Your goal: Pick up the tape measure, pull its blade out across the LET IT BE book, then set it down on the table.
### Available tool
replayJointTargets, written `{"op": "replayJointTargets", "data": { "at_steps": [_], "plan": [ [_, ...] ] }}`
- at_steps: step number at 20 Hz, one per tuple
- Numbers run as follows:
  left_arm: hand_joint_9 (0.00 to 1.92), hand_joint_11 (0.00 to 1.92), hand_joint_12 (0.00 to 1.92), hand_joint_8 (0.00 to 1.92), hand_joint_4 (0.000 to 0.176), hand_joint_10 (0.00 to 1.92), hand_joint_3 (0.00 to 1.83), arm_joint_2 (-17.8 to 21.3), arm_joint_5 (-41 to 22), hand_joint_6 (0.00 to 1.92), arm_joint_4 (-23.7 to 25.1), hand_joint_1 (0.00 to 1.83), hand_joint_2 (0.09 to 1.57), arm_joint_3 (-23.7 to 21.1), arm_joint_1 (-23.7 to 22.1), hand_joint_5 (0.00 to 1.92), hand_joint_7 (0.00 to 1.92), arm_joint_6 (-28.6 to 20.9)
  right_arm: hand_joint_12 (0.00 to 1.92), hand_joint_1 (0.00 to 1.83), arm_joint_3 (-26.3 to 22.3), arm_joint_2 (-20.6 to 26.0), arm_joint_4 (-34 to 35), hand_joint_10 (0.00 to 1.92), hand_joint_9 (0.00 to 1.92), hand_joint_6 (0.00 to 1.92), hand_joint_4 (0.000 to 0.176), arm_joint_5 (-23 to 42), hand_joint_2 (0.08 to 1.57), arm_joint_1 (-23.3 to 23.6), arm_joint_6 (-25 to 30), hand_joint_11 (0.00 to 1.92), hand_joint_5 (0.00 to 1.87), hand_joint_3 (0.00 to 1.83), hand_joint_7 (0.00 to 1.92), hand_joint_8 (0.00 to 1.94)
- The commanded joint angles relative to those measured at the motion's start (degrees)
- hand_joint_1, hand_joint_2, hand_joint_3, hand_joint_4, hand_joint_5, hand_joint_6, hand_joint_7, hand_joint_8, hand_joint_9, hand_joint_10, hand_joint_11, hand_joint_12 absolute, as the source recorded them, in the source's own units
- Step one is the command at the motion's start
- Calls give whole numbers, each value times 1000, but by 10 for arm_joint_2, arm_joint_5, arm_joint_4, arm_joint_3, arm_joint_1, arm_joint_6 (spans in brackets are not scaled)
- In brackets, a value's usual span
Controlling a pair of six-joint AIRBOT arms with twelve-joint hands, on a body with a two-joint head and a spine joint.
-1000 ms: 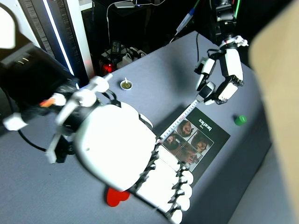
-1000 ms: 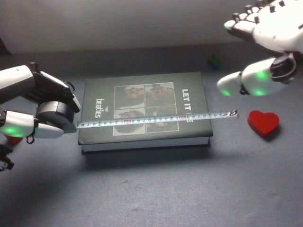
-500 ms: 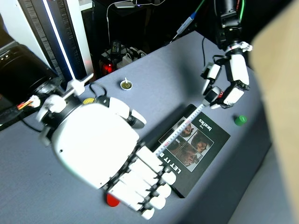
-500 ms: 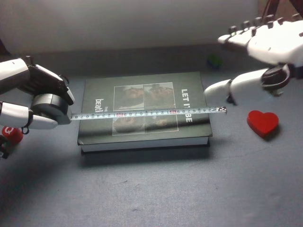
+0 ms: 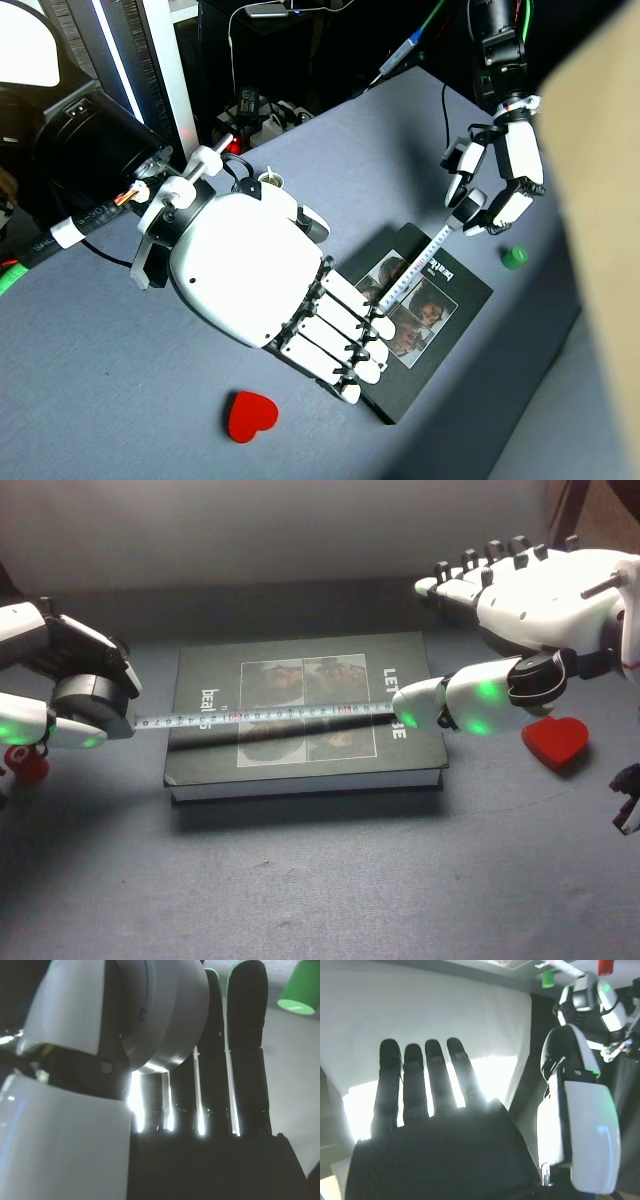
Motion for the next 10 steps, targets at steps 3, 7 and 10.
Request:
{"op": "replayJointTargets", "data": {
  "at_steps": [3, 7, 10],
  "plan": [
    [931, 931, 1169, 1066, 0, 1289, 0, -4, -66, 732, -4, 1379, 1115, 18, 9, 978, 938, -28, 422, 59, -1, 1, -33, 2, 7, 4, 0, -2, 1083, 1, 5, 0, 17, 0, 7, 2],
    [937, 911, 1163, 1042, 0, 1274, 0, -17, -89, 673, 6, 1380, 1104, 48, 16, 1039, 940, -38, 442, 65, -2, 1, -33, 4, 19, 6, 0, -2, 1077, 1, 5, 0, 28, 0, 22, 6],
    [943, 907, 1161, 1030, 0, 1267, 0, -23, -96, 689, 7, 1381, 1103, 62, 16, 1026, 950, -42, 457, 65, -2, 1, -33, 4, 25, 4, 0, -2, 1079, 2, 5, 0, 31, 0, 28, 5]
  ]
}}
